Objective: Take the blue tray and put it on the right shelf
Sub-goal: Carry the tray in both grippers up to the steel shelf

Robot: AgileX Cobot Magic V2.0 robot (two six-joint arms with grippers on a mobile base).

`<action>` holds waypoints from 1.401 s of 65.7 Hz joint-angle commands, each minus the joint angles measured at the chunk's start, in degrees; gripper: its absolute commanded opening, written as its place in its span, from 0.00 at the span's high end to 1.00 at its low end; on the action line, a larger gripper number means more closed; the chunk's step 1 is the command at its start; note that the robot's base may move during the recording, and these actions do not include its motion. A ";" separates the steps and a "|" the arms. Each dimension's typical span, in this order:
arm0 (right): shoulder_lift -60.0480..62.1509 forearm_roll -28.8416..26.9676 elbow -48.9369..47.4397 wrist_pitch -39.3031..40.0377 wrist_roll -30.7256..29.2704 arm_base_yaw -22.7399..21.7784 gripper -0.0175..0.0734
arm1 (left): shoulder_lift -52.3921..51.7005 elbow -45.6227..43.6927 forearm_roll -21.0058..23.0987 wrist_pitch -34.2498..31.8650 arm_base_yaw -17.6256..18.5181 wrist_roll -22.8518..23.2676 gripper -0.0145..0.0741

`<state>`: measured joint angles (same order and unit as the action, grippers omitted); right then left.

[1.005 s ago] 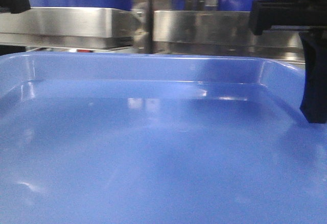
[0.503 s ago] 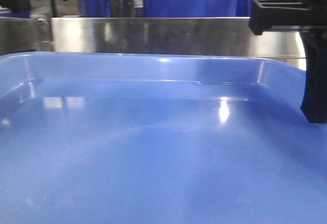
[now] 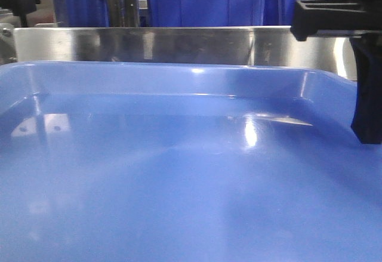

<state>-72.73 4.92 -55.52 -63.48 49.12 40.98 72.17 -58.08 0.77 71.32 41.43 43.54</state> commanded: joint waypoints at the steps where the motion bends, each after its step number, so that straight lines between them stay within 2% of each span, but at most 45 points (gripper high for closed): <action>1: 1.40 -1.08 -1.65 3.02 0.89 0.20 0.56 | -1.31 -1.49 2.12 -0.95 0.58 1.44 0.89; 92: 1.40 -1.08 -1.65 3.02 0.89 0.20 0.56 | -1.31 -1.49 2.12 -0.95 0.58 1.44 0.89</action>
<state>-72.73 4.92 -55.52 -63.48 49.12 40.98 72.17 -58.08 0.77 71.32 41.43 43.54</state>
